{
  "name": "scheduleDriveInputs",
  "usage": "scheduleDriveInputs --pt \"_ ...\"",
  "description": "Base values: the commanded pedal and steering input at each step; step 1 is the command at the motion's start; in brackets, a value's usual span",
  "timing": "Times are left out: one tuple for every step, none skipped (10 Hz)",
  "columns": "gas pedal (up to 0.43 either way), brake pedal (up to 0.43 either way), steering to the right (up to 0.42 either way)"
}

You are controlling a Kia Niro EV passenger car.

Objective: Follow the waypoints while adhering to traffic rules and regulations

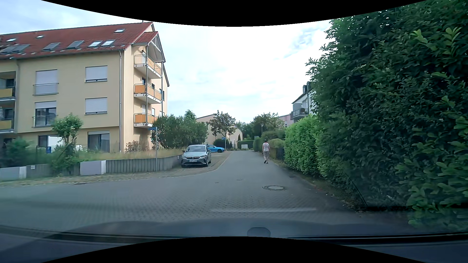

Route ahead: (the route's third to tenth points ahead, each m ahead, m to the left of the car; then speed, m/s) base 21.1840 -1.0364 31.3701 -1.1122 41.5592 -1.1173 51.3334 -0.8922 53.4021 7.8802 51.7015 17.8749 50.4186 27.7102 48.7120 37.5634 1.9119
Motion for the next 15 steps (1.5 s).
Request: scheduleDriveInputs --pt "0.000 0.061 0.018" --pt "0.000 0.061 0.018" --pt "0.000 0.061 0.017" --pt "0.000 0.061 0.017" --pt "0.000 0.061 0.016" --pt "0.000 0.061 0.010" --pt "0.000 0.061 0.005" --pt "0.000 0.061 0.005" --pt "0.000 0.061 0.005" --pt "0.000 0.055 0.005" --pt "0.000 0.049 0.006" --pt "0.000 0.037 0.008" --pt "0.000 0.024 0.008" --pt "0.000 0.018 0.009" --pt "0.000 0.018 0.011"
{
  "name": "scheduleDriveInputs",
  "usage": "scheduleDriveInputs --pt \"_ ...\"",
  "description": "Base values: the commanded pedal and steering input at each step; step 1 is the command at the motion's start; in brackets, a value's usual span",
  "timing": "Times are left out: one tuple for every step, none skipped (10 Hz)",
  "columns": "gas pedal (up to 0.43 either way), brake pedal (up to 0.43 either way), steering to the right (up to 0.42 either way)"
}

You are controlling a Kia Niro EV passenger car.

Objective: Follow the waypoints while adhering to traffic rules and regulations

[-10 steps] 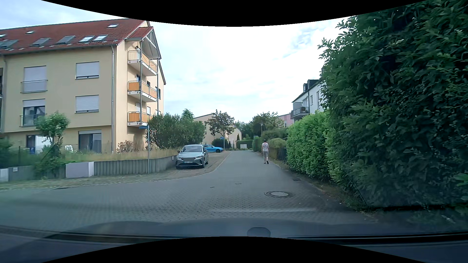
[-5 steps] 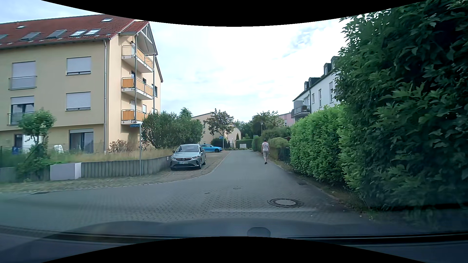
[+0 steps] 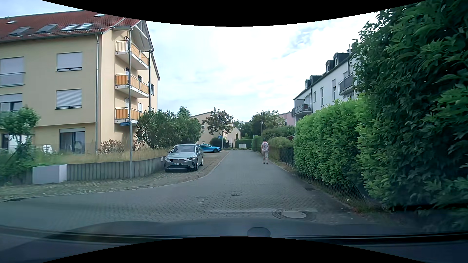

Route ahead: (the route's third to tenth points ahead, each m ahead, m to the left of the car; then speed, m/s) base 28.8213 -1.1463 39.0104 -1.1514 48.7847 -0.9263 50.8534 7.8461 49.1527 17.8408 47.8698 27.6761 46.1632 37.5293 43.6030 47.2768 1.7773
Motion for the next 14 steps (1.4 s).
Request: scheduleDriveInputs --pt "0.000 0.018 0.013" --pt "0.000 0.012 0.013" --pt "0.000 0.012 0.013" --pt "0.000 0.012 0.013" --pt "0.000 0.012 0.012" --pt "0.000 0.012 0.011" --pt "0.000 0.012 0.008" --pt "0.000 0.012 0.006" --pt "0.000 0.012 0.005" --pt "0.000 0.018 0.005" --pt "0.000 0.018 0.005" --pt "0.000 0.024 0.005" --pt "0.000 0.018 0.005" --pt "0.000 0.018 0.005"
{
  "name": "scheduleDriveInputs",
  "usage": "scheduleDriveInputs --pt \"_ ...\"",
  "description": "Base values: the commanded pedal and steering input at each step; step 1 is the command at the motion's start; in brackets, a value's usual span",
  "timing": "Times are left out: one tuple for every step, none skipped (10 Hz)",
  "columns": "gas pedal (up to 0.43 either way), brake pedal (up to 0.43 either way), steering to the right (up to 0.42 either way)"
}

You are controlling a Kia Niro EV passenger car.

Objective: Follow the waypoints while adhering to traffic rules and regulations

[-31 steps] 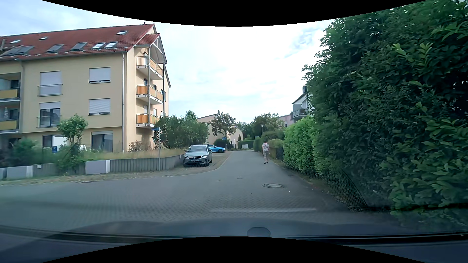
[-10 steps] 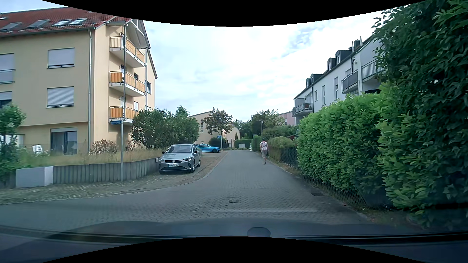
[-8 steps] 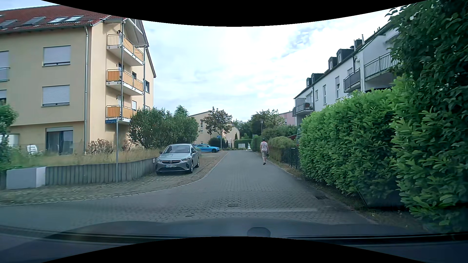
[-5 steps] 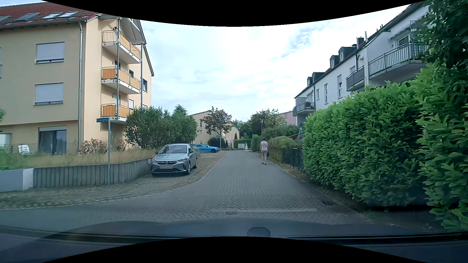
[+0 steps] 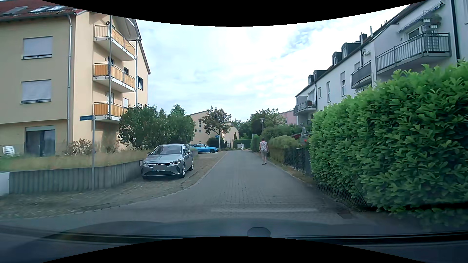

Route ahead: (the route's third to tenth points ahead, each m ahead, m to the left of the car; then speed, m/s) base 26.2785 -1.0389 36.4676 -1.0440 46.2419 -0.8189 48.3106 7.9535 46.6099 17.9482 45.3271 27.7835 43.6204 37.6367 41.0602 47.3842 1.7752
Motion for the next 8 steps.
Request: scheduleDriveInputs --pt "0.000 0.024 0.005" --pt "0.000 0.024 0.005" --pt "0.000 0.024 0.005" --pt "0.000 0.024 0.005" --pt "0.000 0.024 0.004" --pt "0.000 0.024 0.002" --pt "0.000 0.024 -0.004" --pt "0.000 0.024 -0.009"
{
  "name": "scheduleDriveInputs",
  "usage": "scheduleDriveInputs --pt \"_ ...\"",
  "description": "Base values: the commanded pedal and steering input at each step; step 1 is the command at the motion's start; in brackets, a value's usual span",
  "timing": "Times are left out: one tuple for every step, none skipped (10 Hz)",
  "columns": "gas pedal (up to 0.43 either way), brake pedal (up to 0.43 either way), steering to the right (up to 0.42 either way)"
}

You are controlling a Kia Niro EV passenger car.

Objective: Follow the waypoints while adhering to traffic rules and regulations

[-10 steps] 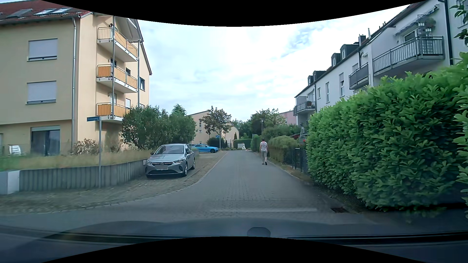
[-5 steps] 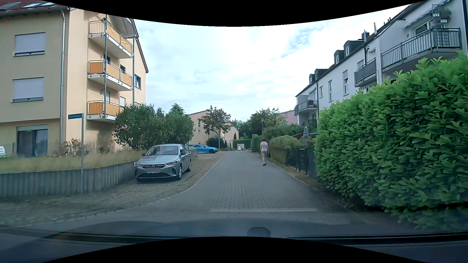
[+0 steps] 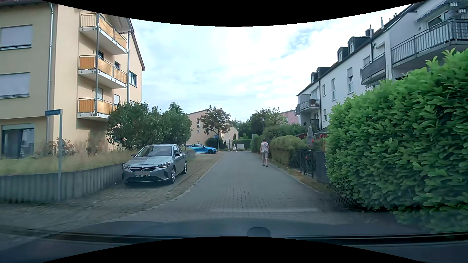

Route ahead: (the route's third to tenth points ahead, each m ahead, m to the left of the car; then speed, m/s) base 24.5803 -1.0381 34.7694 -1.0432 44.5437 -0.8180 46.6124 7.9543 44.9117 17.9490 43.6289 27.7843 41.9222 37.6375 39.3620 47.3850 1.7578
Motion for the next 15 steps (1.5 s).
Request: scheduleDriveInputs --pt "0.000 0.024 -0.015" --pt "0.000 0.024 -0.016" --pt "0.000 0.024 -0.014" --pt "0.000 0.030 -0.010" --pt "0.000 0.030 -0.005" --pt "0.000 0.030 -0.002" --pt "0.000 0.030 -0.004" --pt "0.000 0.030 -0.004" --pt "0.000 0.030 -0.002" --pt "0.000 0.030 0.000" --pt "0.000 0.030 0.001" --pt "0.000 0.030 0.002" --pt "0.000 0.030 0.003" --pt "0.000 0.037 0.003" --pt "0.000 0.037 0.003"
